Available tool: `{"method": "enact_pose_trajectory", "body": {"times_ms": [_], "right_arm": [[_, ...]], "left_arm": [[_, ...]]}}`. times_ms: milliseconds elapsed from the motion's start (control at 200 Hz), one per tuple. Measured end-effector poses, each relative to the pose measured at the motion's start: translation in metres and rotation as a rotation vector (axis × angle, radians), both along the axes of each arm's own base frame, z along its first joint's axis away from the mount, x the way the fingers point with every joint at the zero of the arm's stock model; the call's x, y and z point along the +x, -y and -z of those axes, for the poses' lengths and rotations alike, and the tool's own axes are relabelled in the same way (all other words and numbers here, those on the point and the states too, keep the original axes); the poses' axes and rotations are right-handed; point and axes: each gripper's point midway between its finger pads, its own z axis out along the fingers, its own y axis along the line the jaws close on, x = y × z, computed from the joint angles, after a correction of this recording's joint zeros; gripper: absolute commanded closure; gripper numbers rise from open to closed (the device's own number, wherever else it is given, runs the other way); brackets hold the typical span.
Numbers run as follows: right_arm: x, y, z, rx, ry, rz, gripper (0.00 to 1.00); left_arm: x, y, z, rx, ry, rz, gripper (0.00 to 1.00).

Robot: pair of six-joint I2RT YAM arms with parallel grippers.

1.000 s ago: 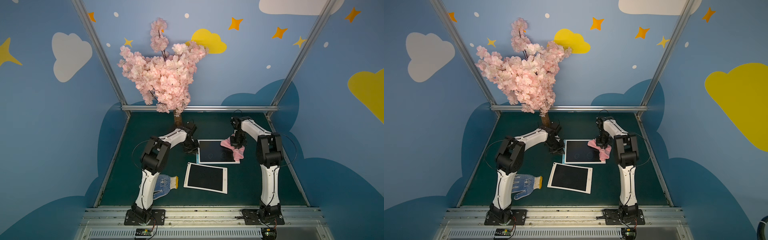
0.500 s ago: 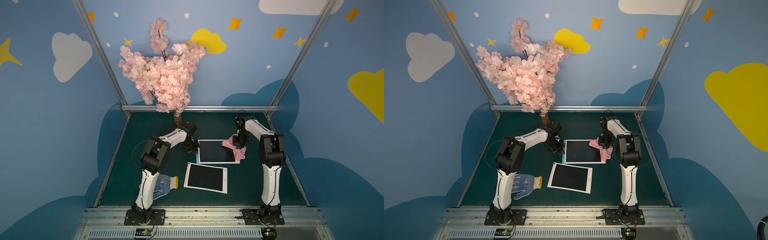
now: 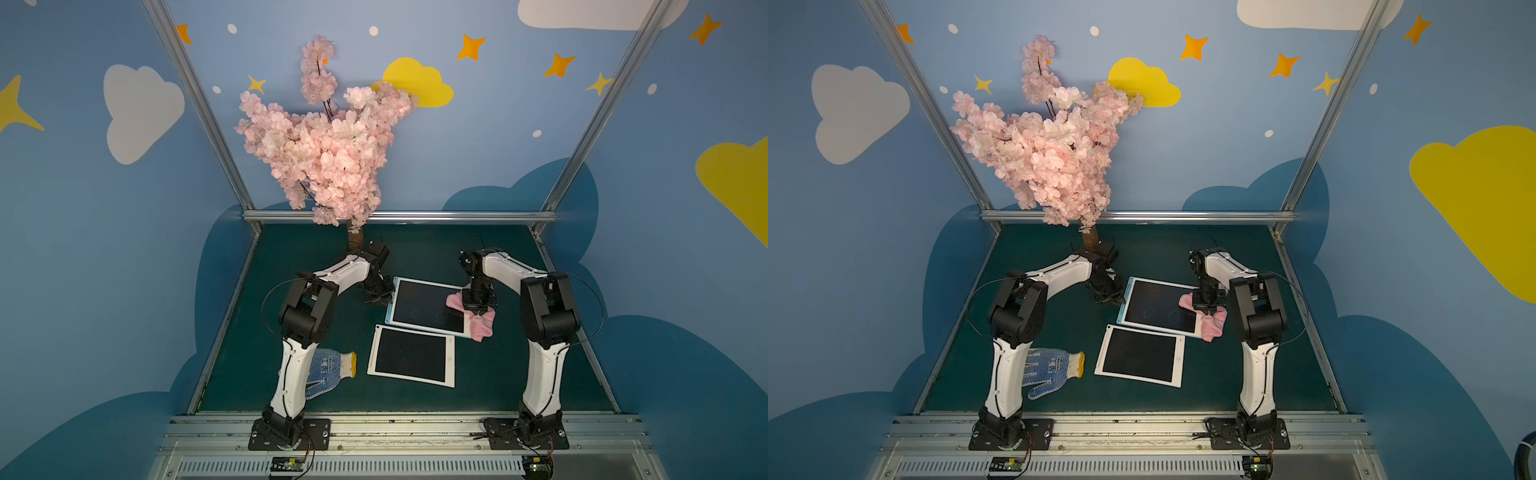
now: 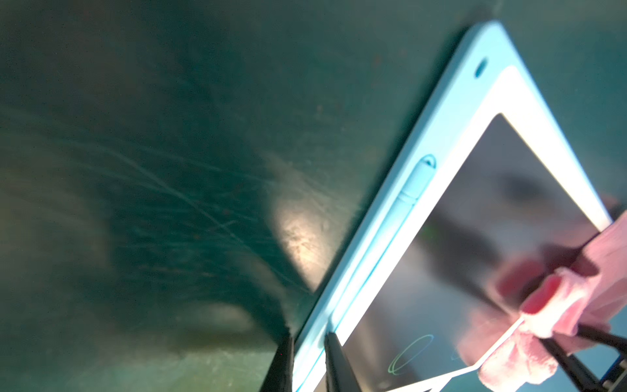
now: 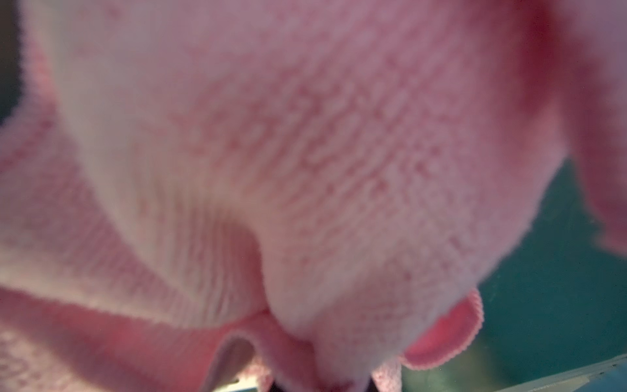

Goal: Wipe the drawing tablet
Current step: Wipe the dirt from the drawing tablet.

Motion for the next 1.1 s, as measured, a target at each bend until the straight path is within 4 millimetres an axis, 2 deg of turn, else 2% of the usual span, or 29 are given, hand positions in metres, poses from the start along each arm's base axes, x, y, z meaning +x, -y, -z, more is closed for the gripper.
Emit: {"method": "enact_pose_trajectory", "body": {"times_ms": [105, 205, 295, 435, 531, 636, 731, 956, 1031, 1101], "right_arm": [[-0.012, 0.0, -0.002, -0.001, 0.002, 0.0, 1.0], [-0.015, 0.001, -0.007, 0.009, 0.009, 0.014, 1.0], [-0.008, 0.004, -0.014, 0.046, 0.03, 0.048, 1.0], [0.018, 0.021, -0.028, 0.08, 0.092, 0.118, 1.0], [0.025, 0.029, -0.031, 0.079, 0.111, 0.139, 1.0], [0.029, 0.026, -0.03, 0.077, 0.111, 0.131, 1.0], [0.031, 0.015, -0.025, 0.081, 0.103, 0.105, 1.0], [0.025, -0.014, -0.009, 0.124, 0.062, 0.047, 0.72], [0.026, -0.015, -0.007, 0.137, 0.061, 0.05, 0.66], [0.027, -0.013, -0.007, 0.145, 0.061, 0.054, 0.65]], "left_arm": [[0.001, -0.001, 0.0, 0.005, 0.003, -0.001, 0.81], [0.001, -0.001, 0.0, 0.006, 0.004, 0.0, 0.81], [0.001, -0.001, 0.0, 0.006, 0.005, 0.002, 0.81], [0.001, -0.001, 0.0, 0.006, 0.005, 0.003, 0.81], [0.001, -0.001, 0.0, 0.006, 0.005, 0.003, 0.81], [0.001, -0.001, 0.0, 0.006, 0.005, 0.003, 0.81], [0.001, -0.001, 0.0, 0.006, 0.005, 0.003, 0.81], [0.001, -0.001, 0.0, 0.006, 0.005, 0.003, 0.81], [0.001, -0.001, 0.0, 0.006, 0.005, 0.003, 0.81], [0.001, -0.001, 0.0, 0.006, 0.005, 0.003, 0.81]]}}
